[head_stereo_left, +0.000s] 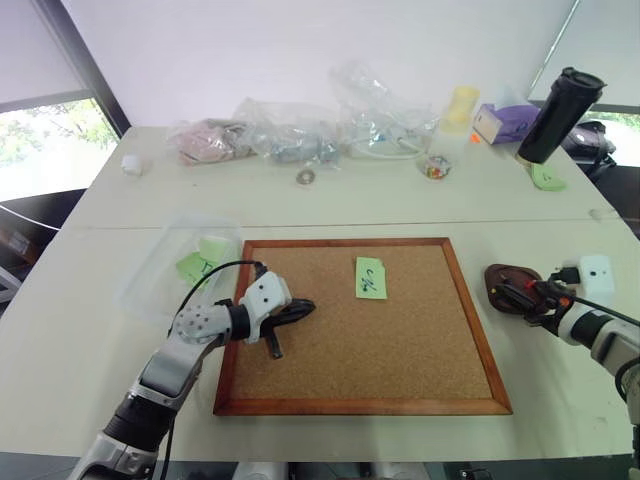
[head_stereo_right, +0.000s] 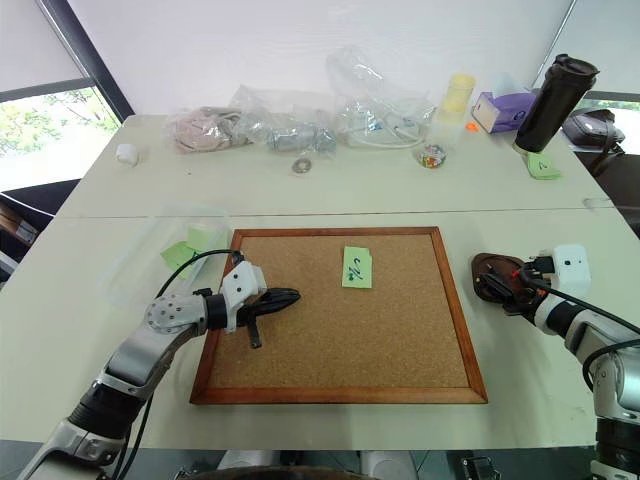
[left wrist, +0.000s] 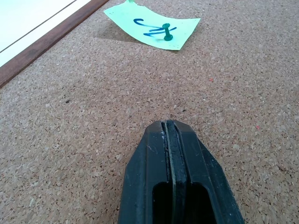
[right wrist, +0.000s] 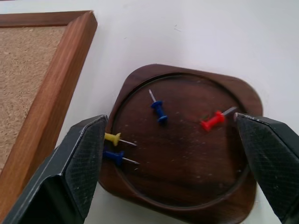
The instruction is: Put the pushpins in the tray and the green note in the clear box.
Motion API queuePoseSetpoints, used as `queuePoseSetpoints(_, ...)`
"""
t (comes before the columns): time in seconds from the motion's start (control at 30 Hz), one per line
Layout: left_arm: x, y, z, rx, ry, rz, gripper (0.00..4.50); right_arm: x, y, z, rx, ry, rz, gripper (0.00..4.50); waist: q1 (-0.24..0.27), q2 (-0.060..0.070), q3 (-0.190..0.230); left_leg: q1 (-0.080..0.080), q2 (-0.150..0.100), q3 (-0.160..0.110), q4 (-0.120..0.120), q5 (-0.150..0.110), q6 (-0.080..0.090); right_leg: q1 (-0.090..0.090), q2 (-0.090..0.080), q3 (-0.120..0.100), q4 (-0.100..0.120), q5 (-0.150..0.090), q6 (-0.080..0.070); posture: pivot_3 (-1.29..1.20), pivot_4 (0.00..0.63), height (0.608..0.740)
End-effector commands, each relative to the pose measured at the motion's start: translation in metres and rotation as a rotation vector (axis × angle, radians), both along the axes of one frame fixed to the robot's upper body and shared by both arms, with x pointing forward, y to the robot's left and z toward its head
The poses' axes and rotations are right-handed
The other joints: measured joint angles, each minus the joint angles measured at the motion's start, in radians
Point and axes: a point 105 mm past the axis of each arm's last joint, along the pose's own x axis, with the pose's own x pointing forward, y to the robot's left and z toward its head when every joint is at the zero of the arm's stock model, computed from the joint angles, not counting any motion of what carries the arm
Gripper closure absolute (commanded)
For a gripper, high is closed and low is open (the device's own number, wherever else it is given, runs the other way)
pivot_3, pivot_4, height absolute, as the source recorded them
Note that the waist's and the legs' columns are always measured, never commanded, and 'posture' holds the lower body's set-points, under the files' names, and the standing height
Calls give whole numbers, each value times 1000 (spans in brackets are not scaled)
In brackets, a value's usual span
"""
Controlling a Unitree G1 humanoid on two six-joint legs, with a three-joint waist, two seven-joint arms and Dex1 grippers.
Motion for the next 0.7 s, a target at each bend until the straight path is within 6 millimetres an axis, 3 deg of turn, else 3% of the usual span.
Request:
queuePoseSetpoints(0.03, -10, 2, -32, 71, 113, 2, 4500, 1, 1, -1, -21, -27, 6, 63, 1, 0, 0, 0, 0, 0, 0, 0, 0, 0, 0, 0, 0, 0, 0, 0, 150, 740)
queuePoseSetpoints(0.33, -10, 2, -32, 71, 114, 5, 4500, 1, 6, 32, 12, -112, 45, 63, 2, 0, 0, 0, 0, 0, 0, 0, 0, 0, 0, 0, -1, 0, 0, 0, 150, 740)
queuePoseSetpoints(0.43, -11, 3, -33, 70, 118, 6, 4500, -3, 34, 50, 30, -139, 171, 63, 1, 0, 0, 0, 0, -1, 0, 0, 0, 0, 0, 0, -1, 0, 0, 0, 150, 740)
queuePoseSetpoints(0.5, -11, 2, -33, 69, 121, 4, 4500, -5, 67, 58, 27, -142, 320, 63, 0, 0, 0, 0, 0, -1, 0, 0, 0, 0, 0, 0, -1, 0, 0, 0, 150, 740)
queuePoseSetpoints(0.7, -11, 2, -34, 70, 124, 2, 4500, -3, 140, 53, 70, -126, 560, 63, 0, 0, 0, -1, 0, -1, 0, 0, 0, 0, -1, 0, -1, 0, 0, 0, 150, 740)
